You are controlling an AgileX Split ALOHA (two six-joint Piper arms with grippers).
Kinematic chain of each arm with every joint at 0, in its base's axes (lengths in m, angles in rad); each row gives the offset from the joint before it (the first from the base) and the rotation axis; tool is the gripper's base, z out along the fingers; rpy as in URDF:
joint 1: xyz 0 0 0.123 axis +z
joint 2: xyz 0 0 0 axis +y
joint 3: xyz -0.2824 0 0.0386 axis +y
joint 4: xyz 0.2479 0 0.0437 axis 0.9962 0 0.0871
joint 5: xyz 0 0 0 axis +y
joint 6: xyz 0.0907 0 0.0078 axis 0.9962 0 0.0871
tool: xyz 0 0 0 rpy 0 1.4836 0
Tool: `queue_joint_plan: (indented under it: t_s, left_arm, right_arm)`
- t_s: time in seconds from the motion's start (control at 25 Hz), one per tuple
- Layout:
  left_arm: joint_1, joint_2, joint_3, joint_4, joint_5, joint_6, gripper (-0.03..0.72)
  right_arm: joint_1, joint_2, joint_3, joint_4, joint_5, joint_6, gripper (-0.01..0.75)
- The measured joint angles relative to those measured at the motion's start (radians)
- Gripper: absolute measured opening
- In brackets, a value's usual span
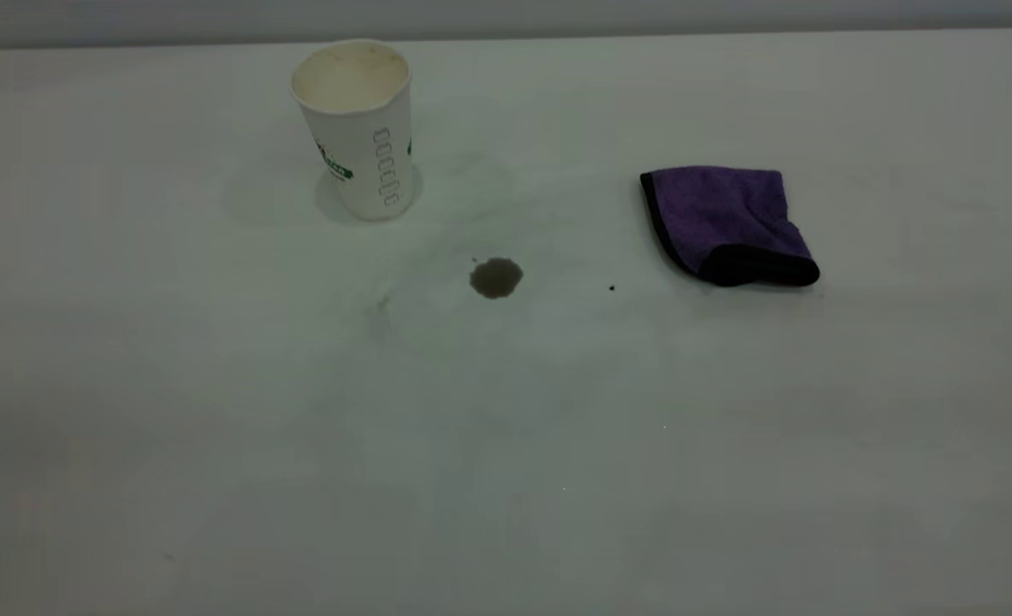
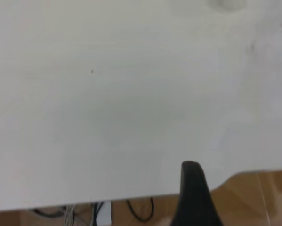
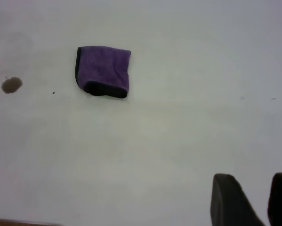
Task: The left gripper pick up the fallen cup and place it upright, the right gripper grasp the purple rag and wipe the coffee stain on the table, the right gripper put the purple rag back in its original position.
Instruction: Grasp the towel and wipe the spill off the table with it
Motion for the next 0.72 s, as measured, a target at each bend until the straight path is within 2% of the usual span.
queue_joint_plan:
  t_s: [0.72]
  left_arm:
    - [0.0,-0.053,0.012,0.0,-0.011,0.0,0.569]
  right_arm:
    - [0.0,0.0,0.0,0.0,0.0,0.0,0.238]
